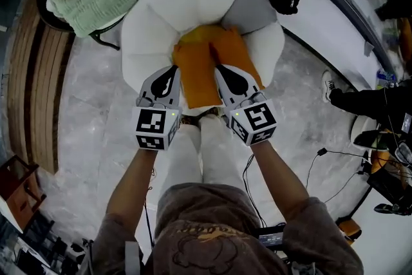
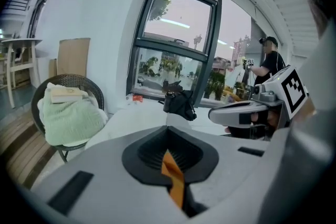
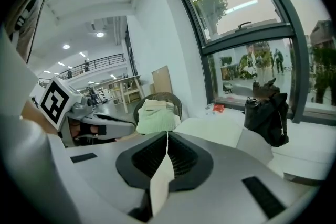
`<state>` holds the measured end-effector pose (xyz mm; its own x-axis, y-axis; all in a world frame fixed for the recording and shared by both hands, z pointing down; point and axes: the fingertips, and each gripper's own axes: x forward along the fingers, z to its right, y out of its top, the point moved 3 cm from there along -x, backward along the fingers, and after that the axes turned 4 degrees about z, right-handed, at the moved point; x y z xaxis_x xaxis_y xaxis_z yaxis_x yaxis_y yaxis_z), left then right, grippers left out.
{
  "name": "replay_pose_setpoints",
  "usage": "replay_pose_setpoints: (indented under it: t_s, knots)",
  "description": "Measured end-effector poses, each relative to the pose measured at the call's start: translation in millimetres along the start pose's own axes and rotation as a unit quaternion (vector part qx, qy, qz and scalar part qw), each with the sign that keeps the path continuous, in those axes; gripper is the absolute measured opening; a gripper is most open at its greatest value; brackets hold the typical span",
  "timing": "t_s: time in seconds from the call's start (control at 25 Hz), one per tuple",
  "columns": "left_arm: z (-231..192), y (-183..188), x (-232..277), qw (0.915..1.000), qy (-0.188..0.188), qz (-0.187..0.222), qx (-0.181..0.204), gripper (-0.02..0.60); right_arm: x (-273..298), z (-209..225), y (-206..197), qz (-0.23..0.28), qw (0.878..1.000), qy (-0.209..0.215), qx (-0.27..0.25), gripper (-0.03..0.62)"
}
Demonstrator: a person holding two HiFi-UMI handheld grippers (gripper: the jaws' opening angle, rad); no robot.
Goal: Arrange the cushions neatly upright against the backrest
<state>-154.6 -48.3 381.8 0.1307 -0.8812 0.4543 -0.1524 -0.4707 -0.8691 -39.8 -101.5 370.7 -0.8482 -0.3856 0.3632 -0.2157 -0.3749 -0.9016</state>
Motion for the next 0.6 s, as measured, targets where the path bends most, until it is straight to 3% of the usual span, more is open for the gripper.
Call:
replay_pose_setpoints:
  t_s: [0.6]
  knots:
    - [-34.1, -159.3, 78.7, 0.9979, 0.016, -0.051, -0.038, 0.005, 69.4, 41.6, -156.9, -0.069, 0.998, -0.005, 0.006, 0.02]
